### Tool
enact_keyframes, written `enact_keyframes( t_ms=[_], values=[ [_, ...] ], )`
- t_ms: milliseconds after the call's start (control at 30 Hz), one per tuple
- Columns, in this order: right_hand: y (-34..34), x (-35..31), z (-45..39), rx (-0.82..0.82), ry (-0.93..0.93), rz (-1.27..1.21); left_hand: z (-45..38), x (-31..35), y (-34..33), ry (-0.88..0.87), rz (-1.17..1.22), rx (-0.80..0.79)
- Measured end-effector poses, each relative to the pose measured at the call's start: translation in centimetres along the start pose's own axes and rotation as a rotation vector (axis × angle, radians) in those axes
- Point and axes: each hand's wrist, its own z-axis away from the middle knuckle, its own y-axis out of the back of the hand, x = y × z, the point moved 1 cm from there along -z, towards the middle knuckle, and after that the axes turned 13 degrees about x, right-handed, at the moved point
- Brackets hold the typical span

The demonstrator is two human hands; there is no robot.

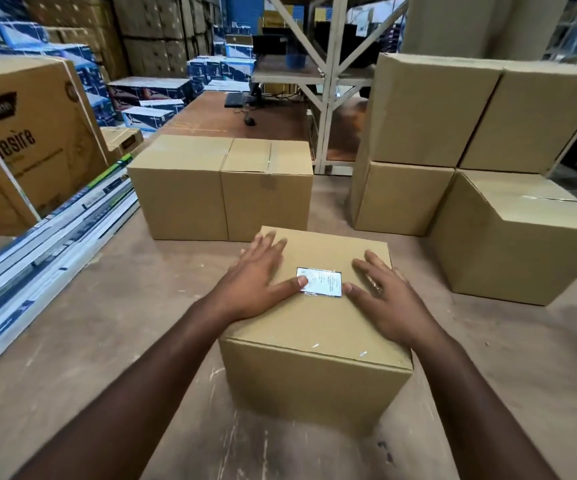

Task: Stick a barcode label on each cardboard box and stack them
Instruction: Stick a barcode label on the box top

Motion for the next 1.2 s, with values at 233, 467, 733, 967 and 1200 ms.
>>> enact_keyframes(
  t_ms=[233,467,733,967,1200],
  values=[
    [-0.6,-0.8,2.5,0.105,-0.074,-0.115,-0.3,-0.3,0.8,-0.091,0.071,-0.069],
    [-0.4,-2.4,-2.2,0.079,-0.03,0.271,-2.3,-1.6,1.9,-0.184,0.023,-0.176],
    [-0.8,-3.0,-2.8,0.2,-0.117,0.342,-4.1,-2.6,2.8,-0.196,0.013,-0.271],
    [1.0,-4.9,2.8,0.067,-0.025,0.589,-4.8,-2.8,5.3,-0.245,-0.31,-0.096],
    [2.5,-6.8,5.6,0.118,0.055,0.524,-2.7,-3.4,4.9,0.018,-0.002,-0.173]
  ],
)
